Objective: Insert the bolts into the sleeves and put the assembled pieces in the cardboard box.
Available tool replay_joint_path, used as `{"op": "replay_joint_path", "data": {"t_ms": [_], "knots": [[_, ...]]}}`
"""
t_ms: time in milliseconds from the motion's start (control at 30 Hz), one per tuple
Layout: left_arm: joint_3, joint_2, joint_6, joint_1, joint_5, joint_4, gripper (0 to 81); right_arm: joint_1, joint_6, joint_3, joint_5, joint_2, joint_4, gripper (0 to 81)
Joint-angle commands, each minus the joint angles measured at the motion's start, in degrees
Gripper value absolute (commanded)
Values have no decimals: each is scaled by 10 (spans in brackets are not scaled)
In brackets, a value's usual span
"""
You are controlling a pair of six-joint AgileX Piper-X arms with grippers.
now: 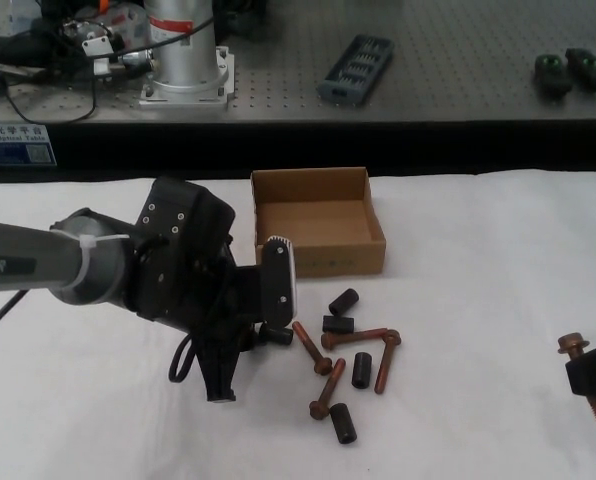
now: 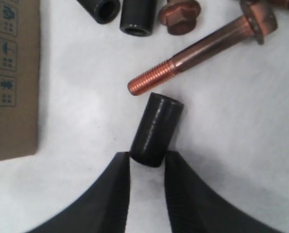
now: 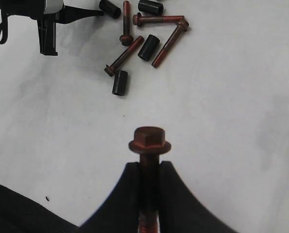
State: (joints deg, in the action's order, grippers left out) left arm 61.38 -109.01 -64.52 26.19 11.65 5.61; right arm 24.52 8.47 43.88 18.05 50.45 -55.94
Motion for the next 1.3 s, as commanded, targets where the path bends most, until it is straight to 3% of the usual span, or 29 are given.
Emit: {"op": "replay_joint_path", "data": {"t_ms": [0,300,500,733,1033,1267], "knots": [[0,-11,-6,-4,12,32,185,0,-9,1,5,-3,6,28],[0,-11,-23,-4,35,33,197,0,-21,1,5,-3,6,28],[0,-11,-19,-2,66,33,354,0,-21,1,5,-3,6,28],[0,-11,-20,-2,77,33,304,0,-21,1,5,-3,6,28],[0,-19,-22,-2,115,33,302,0,-21,1,5,-3,6,28],[0,-35,-22,-2,64,34,302,0,-21,1,5,-3,6,28]]}}
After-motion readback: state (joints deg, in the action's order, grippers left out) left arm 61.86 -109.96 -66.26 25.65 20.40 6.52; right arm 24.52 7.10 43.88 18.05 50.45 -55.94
